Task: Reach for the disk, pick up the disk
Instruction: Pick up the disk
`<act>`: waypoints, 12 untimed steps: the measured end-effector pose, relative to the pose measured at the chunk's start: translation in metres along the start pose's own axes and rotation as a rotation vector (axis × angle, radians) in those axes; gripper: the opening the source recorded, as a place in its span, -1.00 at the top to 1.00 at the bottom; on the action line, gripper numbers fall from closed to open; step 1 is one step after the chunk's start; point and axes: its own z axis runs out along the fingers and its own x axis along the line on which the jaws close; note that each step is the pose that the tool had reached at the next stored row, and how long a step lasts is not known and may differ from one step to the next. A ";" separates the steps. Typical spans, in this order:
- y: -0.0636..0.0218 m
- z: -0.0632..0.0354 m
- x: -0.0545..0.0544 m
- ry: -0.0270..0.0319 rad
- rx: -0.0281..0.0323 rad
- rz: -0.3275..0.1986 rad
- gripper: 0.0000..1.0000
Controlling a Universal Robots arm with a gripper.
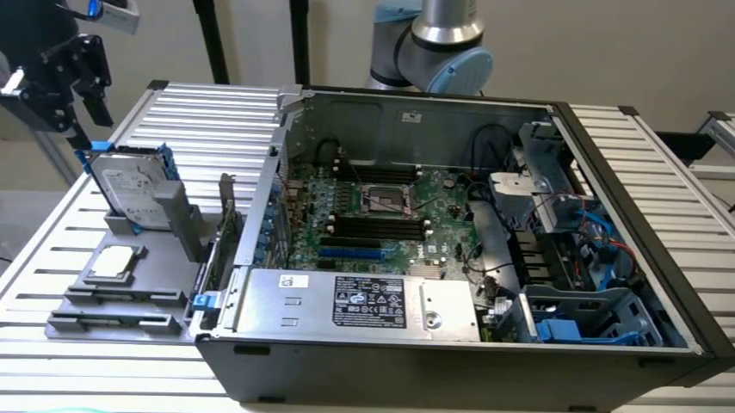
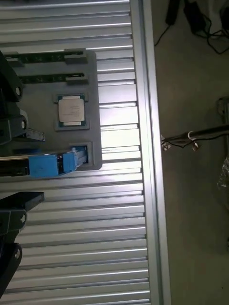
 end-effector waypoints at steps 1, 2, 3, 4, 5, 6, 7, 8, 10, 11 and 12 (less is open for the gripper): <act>0.0000 0.0018 0.000 0.0000 0.0000 0.000 -0.08; 0.0001 0.0036 -0.001 -0.0001 0.0001 0.000 -0.08; 0.0001 0.0053 -0.002 0.0001 -0.0001 0.000 -0.08; 0.0002 0.0073 -0.003 0.0001 0.0000 0.000 -0.08; 0.0002 0.0092 -0.004 0.0000 0.0000 0.000 -0.08; 0.0003 0.0109 -0.005 -0.0001 0.0001 0.000 -0.08; 0.0003 0.0128 -0.005 -0.0001 0.0001 0.000 -0.08; 0.0002 0.0146 -0.005 -0.0001 0.0001 0.000 -0.08; 0.0002 0.0183 -0.005 0.0004 0.0001 0.000 -0.08; 0.0002 0.0201 -0.005 0.0005 0.0001 0.000 -0.08; 0.0002 0.0218 -0.005 0.0005 0.0001 0.000 -0.08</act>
